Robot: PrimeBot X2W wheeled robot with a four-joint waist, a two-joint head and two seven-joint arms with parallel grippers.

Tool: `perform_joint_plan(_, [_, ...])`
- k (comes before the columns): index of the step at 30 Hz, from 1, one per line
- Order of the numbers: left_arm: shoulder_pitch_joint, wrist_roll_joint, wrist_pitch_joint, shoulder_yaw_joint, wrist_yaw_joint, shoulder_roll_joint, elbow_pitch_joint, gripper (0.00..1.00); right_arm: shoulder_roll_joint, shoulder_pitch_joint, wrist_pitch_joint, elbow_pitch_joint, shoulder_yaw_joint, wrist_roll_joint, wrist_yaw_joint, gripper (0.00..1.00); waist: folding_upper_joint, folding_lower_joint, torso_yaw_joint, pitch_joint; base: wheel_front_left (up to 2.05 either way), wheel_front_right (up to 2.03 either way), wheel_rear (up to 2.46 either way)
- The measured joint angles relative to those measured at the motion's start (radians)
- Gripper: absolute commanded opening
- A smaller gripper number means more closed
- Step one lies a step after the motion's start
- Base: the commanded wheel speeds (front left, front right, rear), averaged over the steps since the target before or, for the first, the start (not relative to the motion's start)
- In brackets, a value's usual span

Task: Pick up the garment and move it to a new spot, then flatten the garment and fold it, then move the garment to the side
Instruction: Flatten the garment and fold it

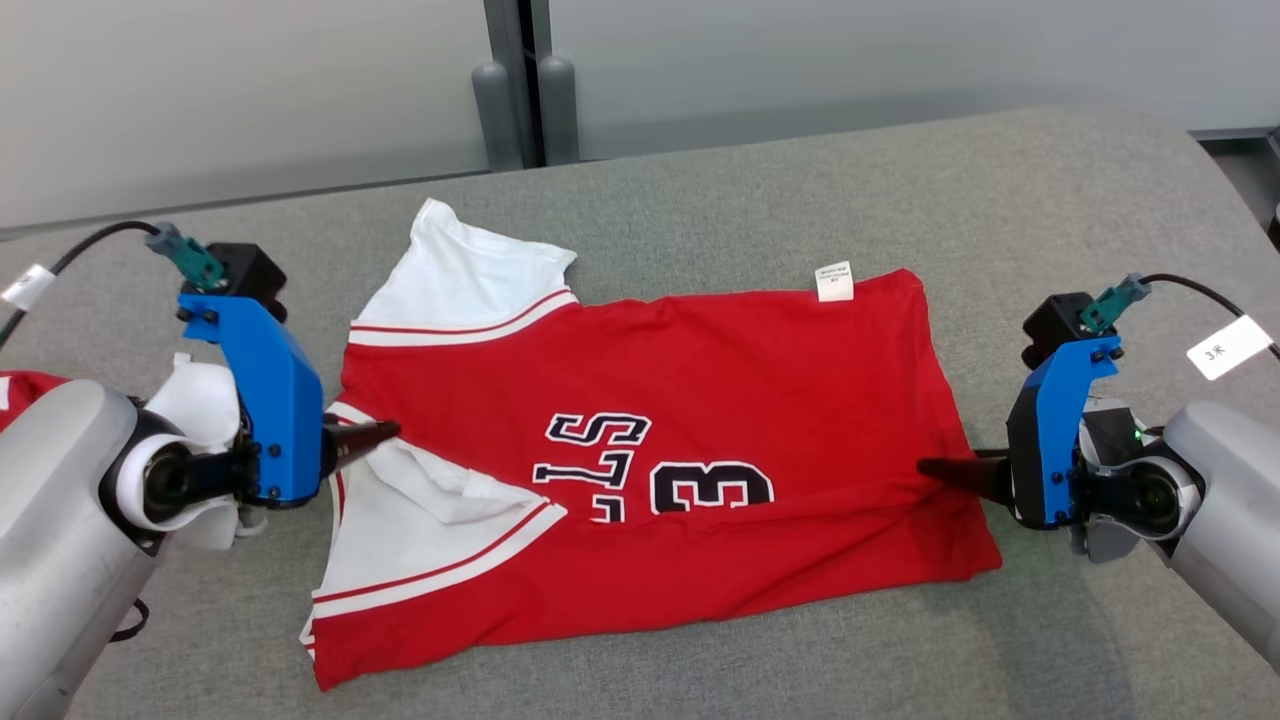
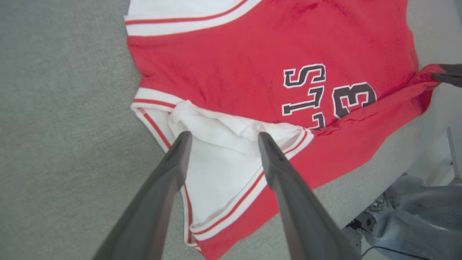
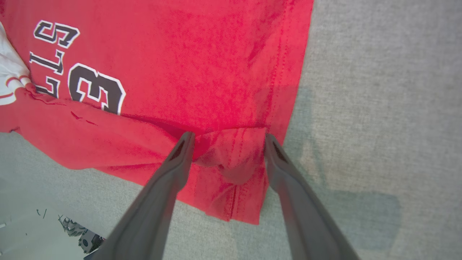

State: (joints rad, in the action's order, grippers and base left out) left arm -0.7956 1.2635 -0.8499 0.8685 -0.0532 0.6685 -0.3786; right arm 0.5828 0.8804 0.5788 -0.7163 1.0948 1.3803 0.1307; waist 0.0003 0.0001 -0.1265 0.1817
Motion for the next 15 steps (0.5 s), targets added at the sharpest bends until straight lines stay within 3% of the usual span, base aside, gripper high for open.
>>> perform_joint_plan(3, [0.000, -0.040, 0.091, -0.011, -0.022, 0.001, -0.017, 1.00, 0.005, -0.006, -0.101, 0.018, -0.010, -0.037, 0.000, 1.00, -0.0002, -0.0001, 0.001, -0.024, 0.00, 0.00, 0.00])
perform_joint_plan(9, [0.050, -0.113, 0.356, -0.056, -0.039, 0.010, -0.002, 1.00, 0.007, -0.051, -0.408, 0.084, -0.067, -0.114, 0.000, 1.00, -0.0003, -0.0002, -0.002, -0.072, 0.00, 0.00, 0.00])
perform_joint_plan(12, [0.093, -0.180, 0.503, -0.073, -0.010, 0.022, 0.017, 1.00, 0.006, -0.081, -0.582, 0.099, -0.099, -0.180, 0.000, 1.00, -0.0004, -0.0002, -0.002, -0.090, 0.00, 0.00, 0.00])
perform_joint_plan(15, [0.139, -0.250, 0.663, -0.092, 0.051, 0.025, 0.055, 1.00, -0.002, -0.126, -0.756, 0.102, -0.142, -0.245, 0.000, 1.00, -0.0004, -0.0002, 0.002, -0.101, 0.00, 0.00, 0.00])
